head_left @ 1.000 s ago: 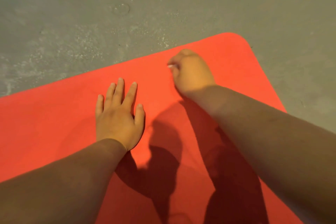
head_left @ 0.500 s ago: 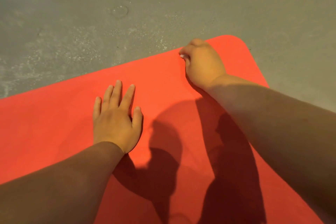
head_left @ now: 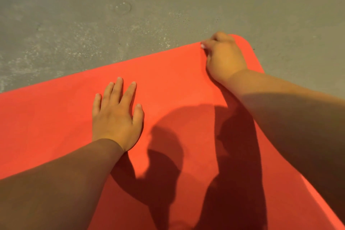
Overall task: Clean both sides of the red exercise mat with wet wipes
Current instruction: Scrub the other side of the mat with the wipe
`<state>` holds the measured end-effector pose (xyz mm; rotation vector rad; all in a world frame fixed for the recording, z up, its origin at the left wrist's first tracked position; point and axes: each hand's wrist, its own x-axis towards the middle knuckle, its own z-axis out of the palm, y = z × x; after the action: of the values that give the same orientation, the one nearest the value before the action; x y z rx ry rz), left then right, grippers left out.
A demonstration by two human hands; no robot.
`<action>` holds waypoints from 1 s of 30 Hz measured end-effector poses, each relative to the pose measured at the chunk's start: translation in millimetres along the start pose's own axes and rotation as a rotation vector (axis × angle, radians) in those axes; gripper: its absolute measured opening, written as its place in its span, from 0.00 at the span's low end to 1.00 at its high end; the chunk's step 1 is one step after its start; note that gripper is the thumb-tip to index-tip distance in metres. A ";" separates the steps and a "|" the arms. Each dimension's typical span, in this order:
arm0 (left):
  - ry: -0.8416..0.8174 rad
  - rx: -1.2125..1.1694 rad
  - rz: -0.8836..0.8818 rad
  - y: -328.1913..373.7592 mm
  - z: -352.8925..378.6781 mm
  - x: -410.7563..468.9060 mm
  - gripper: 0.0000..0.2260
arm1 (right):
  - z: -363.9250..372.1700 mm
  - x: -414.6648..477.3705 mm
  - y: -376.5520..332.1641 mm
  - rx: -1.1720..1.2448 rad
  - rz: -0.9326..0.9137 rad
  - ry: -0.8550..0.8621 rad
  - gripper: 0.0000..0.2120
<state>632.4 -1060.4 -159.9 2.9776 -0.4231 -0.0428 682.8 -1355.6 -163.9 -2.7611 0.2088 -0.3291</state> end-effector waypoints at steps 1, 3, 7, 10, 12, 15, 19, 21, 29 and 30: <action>-0.005 -0.001 0.001 0.6 0.0 -0.2 0.29 | -4.1 2.1 13.3 0.015 0.105 0.022 0.14; -0.006 -0.005 -0.004 -0.3 0.0 0.2 0.29 | -16.0 4.1 36.4 0.063 0.354 0.056 0.13; -0.011 -0.021 -0.014 1.1 -1.3 -0.1 0.29 | -34.8 -13.8 45.0 -0.073 0.359 0.016 0.12; -0.010 -0.026 -0.005 0.3 -1.2 0.7 0.29 | -43.6 -26.3 35.1 -0.132 0.378 0.005 0.13; 0.000 -0.034 0.000 -0.2 -0.8 1.2 0.29 | -51.2 -33.8 30.2 -0.185 0.398 -0.036 0.13; 0.004 -0.044 0.007 0.2 -0.6 0.9 0.29 | -61.9 -60.3 28.3 -0.223 0.427 -0.053 0.13; 0.044 -0.079 0.050 3.5 -3.0 0.1 0.27 | -51.7 -104.7 19.4 -0.166 0.350 0.003 0.12; 0.056 -0.020 0.147 6.9 -5.9 -2.6 0.24 | -43.2 -122.3 12.9 -0.163 0.273 0.021 0.12; -0.614 0.263 0.120 69.4 -44.2 16.6 0.47 | -53.2 -128.0 20.2 -0.030 0.068 -0.017 0.12; -0.628 0.270 0.138 71.4 -47.1 19.0 0.48 | -60.6 -117.0 35.4 -0.007 0.227 0.013 0.11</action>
<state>633.2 -1127.7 -103.7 3.1239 -0.7475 -0.9946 551.3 -1386.6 -144.9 -2.7076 0.5217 -0.2860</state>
